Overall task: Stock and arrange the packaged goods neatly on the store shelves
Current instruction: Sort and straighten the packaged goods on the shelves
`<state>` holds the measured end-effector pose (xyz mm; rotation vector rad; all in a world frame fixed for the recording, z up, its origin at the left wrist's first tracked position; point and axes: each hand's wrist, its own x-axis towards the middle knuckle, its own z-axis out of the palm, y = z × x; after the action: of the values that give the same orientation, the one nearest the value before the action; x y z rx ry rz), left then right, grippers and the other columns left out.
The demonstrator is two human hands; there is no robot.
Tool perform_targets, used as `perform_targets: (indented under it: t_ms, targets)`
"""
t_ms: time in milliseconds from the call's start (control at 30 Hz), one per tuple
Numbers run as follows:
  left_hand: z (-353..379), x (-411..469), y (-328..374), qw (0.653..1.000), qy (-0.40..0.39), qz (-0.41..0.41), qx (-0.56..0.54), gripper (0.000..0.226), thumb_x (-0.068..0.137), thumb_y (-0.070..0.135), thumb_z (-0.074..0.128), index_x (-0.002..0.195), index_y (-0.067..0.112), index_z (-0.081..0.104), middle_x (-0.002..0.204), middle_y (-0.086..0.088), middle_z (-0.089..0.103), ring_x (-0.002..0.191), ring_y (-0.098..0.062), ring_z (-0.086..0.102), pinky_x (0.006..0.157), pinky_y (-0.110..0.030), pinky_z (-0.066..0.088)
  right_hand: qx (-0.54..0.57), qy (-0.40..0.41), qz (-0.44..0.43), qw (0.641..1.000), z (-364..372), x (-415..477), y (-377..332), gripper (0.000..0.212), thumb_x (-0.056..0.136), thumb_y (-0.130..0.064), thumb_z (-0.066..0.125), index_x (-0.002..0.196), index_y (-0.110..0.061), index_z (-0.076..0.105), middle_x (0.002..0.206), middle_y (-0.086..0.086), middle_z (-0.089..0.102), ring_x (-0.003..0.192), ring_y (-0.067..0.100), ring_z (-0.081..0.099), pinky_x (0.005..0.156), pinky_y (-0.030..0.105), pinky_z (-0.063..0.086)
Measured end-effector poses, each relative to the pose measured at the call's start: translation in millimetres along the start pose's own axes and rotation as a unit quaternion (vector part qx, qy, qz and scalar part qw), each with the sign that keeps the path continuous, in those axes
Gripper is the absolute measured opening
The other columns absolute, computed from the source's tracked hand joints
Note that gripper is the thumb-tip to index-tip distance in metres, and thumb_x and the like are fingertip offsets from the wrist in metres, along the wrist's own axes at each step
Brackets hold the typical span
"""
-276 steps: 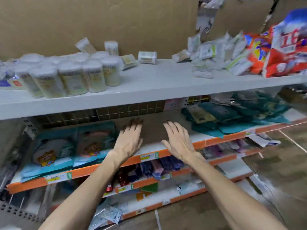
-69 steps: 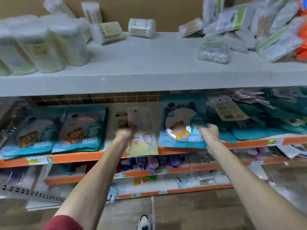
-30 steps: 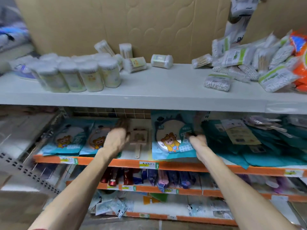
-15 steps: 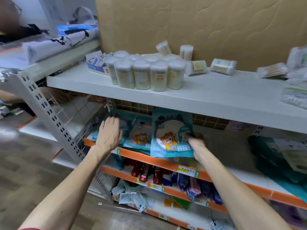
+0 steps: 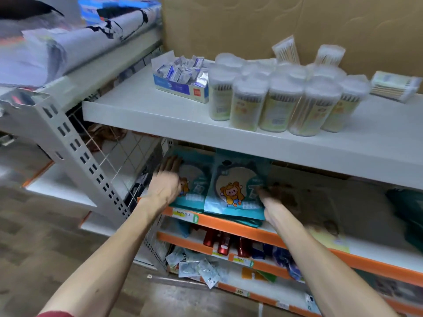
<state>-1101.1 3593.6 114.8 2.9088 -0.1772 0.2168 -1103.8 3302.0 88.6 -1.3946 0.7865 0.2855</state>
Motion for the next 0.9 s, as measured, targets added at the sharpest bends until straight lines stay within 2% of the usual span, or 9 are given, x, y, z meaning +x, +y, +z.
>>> perform_targets:
  t_ms: [100,300,400,533,633,667,767,833,900]
  targets:
    - [7,7,3,0.999,0.005,0.02,-0.039,0.067,0.085,0.011,0.06,0.147,0.003,0.036,0.151,-0.017,0.036,0.141,-0.032,0.033,0.114,-0.047,0.03,-0.008,0.017,0.016,1.0,5,10,6,0.012,0.091,-0.022,0.065,0.094,-0.011,0.06,0.092,0.012,0.067,0.085,0.03,0.065,0.087,0.048,0.055]
    - [20,13,12,0.996,0.003,0.044,-0.081,0.065,0.084,0.007,0.055,0.146,0.008,0.035,0.15,-0.013,0.038,0.139,-0.031,0.036,0.11,-0.048,0.037,-0.15,0.113,-0.075,0.979,16,34,20,0.009,0.087,-0.018,0.067,0.086,-0.009,0.063,0.101,0.019,0.069,0.088,0.031,0.066,0.079,0.047,0.058]
    - [25,16,15,0.995,0.003,0.06,-0.08,0.064,0.082,0.008,0.053,0.144,0.009,0.037,0.149,-0.012,0.039,0.138,-0.029,0.037,0.108,-0.049,0.039,-0.322,0.144,-0.158,0.922,19,13,15,0.024,0.095,-0.022,0.059,0.104,0.001,0.063,0.103,0.019,0.067,0.085,0.028,0.062,0.066,0.031,0.045]
    - [21,18,33,0.994,0.005,0.084,-0.077,0.063,0.087,0.008,0.053,0.147,0.007,0.034,0.152,-0.013,0.036,0.14,-0.029,0.034,0.116,-0.043,0.029,-0.478,0.135,-0.194,0.846,8,-15,15,0.041,0.102,-0.03,0.043,0.131,-0.002,0.048,0.113,0.016,0.06,0.102,0.031,0.061,0.073,0.03,0.042]
    - [20,22,59,0.989,0.008,0.12,-0.085,0.061,0.092,0.012,0.051,0.149,0.004,0.031,0.153,-0.015,0.034,0.141,-0.031,0.032,0.117,-0.043,0.027,-0.584,0.106,-0.209,0.777,-13,-29,15,0.031,0.103,-0.028,0.038,0.089,-0.011,0.06,0.072,0.005,0.054,0.076,0.022,0.061,0.068,0.032,0.051]
    - [21,23,69,0.987,0.007,0.137,-0.085,0.061,0.092,0.012,0.05,0.149,0.004,0.03,0.154,-0.015,0.033,0.142,-0.03,0.031,0.117,-0.044,0.027,-0.596,0.107,-0.228,0.762,-21,-37,13,0.031,0.103,-0.028,0.039,0.087,-0.011,0.059,0.067,0.003,0.05,0.068,0.02,0.057,0.064,0.033,0.052]
    - [22,25,113,0.979,0.001,0.188,-0.082,0.066,0.088,0.01,0.053,0.15,0.008,0.029,0.156,-0.013,0.03,0.144,-0.029,0.028,0.116,-0.045,0.027,-0.61,0.134,-0.309,0.717,-49,-52,9,0.037,0.099,-0.035,0.042,0.117,-0.007,0.058,0.098,0.011,0.063,0.086,0.027,0.062,0.074,0.036,0.052]
    - [19,22,149,0.972,-0.003,0.22,-0.079,0.069,0.087,0.011,0.055,0.15,0.011,0.029,0.157,-0.011,0.029,0.144,-0.029,0.028,0.113,-0.046,0.029,-0.619,0.166,-0.374,0.67,-77,-58,7,0.05,0.092,-0.039,0.052,0.133,-0.01,0.049,0.132,0.015,0.054,0.115,0.033,0.054,0.092,0.041,0.049]
    - [16,16,186,0.964,-0.005,0.258,-0.067,0.069,0.086,0.016,0.058,0.149,0.011,0.033,0.155,-0.012,0.032,0.141,-0.032,0.033,0.11,-0.047,0.033,-0.622,0.194,-0.417,0.634,-109,-66,5,0.063,0.085,-0.04,0.062,0.139,-0.013,0.046,0.144,0.013,0.046,0.127,0.034,0.045,0.098,0.046,0.046]
